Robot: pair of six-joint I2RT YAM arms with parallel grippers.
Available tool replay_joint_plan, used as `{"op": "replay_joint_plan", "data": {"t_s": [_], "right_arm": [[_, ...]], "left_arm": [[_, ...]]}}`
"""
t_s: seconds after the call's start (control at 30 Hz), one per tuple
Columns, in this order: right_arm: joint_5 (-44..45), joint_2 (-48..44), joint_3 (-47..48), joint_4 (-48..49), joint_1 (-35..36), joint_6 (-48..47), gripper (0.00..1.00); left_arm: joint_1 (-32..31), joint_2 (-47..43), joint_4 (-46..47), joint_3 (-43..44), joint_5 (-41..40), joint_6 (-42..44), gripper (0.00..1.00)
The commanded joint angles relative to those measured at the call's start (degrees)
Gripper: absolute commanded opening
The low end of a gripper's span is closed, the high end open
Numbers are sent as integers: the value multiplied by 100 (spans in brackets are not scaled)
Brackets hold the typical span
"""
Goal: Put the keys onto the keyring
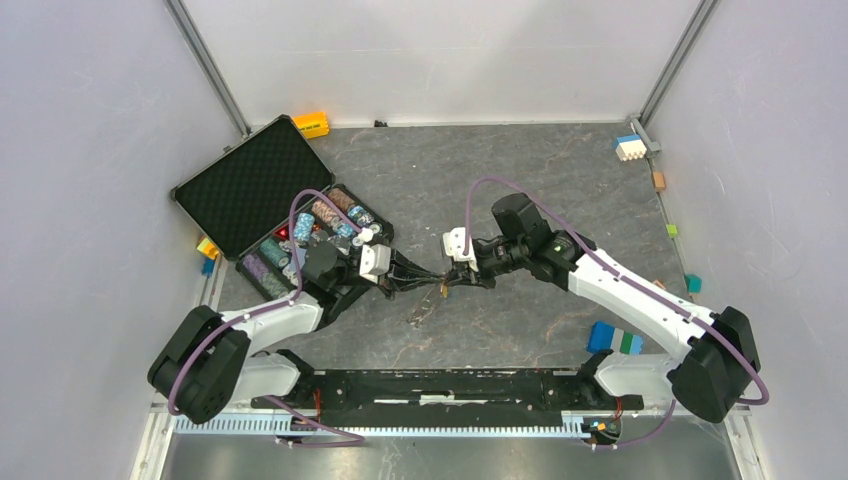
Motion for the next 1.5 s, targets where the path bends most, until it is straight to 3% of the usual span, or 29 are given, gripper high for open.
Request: {"op": "replay_joint_plan", "data": {"t_s": [0.0,0.1,0.3,0.57,0.8,1.03,1.3,1.47], "right_arm": [[-37,-60,-60,183,-13,131,4],[24,-68,-60,130,-12,144,8],[308,-299,-83,-91,-13,-12,27],[311,-609,-104,197,-21,76,30],[390,-671,-123,536,-31,298,37],[409,-640,-53,662,-39,431,37],[137,-492,2,715,-39,539,27],[-28,-403,-3,719,-38,595,27]], "left_arm": [[20,-60,627,30,-134,-164,2],[16,-83,605,4,-194,-113,2],[90,-117,599,-5,-351,-166,2],[106,200,1367,-5,-442,-871,2],[106,274,1410,-40,-442,-902,2],[108,296,1356,-49,-407,-832,2],[106,347,1366,-40,-406,-823,2],[107,346,1330,-40,-457,-797,2]]}}
